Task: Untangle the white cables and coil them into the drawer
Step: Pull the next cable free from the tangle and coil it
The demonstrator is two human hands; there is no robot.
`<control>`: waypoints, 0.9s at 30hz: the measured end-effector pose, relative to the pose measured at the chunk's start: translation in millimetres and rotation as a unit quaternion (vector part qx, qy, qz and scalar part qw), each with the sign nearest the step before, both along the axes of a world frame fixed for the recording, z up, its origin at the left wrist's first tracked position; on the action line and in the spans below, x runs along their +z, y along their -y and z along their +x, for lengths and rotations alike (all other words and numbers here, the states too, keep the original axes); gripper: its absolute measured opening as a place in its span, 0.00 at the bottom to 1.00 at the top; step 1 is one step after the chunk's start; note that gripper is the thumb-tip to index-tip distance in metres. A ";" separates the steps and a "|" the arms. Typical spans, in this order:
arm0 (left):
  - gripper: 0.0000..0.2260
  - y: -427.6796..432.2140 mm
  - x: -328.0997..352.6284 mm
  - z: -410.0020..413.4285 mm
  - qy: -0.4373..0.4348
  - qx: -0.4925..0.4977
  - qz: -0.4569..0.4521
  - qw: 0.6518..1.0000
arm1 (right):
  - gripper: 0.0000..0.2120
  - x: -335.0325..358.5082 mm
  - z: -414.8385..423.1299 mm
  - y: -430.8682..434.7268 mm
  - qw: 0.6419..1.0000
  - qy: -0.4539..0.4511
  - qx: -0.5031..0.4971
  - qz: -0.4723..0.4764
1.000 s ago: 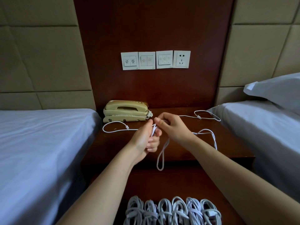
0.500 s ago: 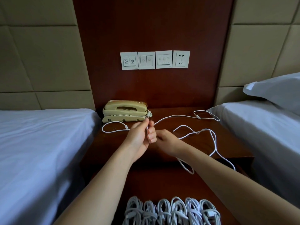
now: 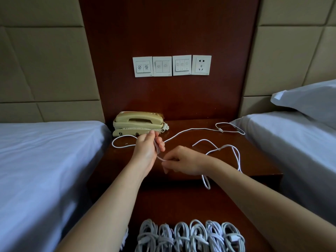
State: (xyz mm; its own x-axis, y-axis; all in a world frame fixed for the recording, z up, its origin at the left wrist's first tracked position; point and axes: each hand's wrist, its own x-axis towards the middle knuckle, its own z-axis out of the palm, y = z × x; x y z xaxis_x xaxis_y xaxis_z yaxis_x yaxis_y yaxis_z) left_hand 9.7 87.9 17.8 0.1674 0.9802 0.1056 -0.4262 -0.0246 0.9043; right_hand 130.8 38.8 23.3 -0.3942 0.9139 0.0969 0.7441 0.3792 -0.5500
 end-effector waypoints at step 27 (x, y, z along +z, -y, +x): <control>0.26 27.0 3.0 14.9 -0.201 -0.192 0.013 0.961 | 0.16 19.0 26.5 0.8 0.975 -0.073 -0.110 0.181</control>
